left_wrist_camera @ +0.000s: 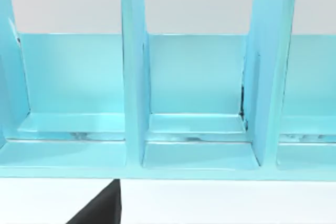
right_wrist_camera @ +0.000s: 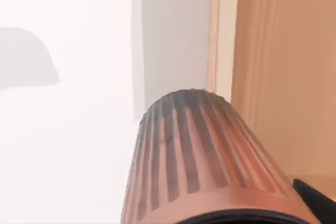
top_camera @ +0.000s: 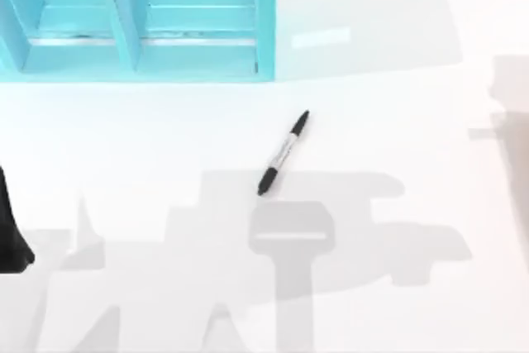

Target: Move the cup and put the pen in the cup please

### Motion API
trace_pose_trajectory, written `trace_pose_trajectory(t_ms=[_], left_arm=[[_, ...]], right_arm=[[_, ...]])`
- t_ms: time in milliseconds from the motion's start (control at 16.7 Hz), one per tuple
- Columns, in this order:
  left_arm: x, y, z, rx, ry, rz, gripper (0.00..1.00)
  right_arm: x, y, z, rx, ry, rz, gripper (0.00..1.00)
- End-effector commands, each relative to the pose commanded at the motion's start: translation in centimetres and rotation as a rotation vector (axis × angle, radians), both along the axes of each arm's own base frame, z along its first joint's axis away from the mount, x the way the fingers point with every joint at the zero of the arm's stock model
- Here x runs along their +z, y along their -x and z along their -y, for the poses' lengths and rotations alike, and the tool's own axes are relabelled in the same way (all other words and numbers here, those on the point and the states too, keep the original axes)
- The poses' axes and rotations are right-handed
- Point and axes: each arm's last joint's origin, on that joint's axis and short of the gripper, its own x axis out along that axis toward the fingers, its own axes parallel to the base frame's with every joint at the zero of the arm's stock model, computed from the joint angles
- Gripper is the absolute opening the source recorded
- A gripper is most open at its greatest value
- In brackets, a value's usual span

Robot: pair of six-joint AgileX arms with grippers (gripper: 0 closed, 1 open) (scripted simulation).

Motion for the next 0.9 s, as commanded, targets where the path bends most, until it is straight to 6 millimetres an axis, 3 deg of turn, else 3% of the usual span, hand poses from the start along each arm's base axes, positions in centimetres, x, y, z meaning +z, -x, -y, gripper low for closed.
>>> trace_pose_trajectory(t_ms=[120,240,360,480,660,900], left_arm=[[0.0,0.0,0.0,0.000,0.000,0.000,1.00],[0.0,0.0,0.0,0.000,0.000,0.000,1.00],[0.0,0.0,0.0,0.000,0.000,0.000,1.00],[0.0,0.0,0.0,0.000,0.000,0.000,1.00],[0.0,0.0,0.0,0.000,0.000,0.000,1.00],[0.0,0.0,0.0,0.000,0.000,0.000,1.00]], right_arm=[[-0.2,-0.5,-0.5,0.000,0.002,0.000,0.00],[-1.3,-2.1,-2.3,0.001,0.011,-0.002,0.00],[-3.1,-4.2,-5.6,0.000,0.025,-0.006,0.00],[-5.2,-5.8,-10.1,0.003,0.041,-0.004,0.00],[-8.0,-7.0,-15.3,0.005,0.058,0.009,0.00],[-8.7,-7.2,-16.4,0.006,0.061,0.016,0.00]])
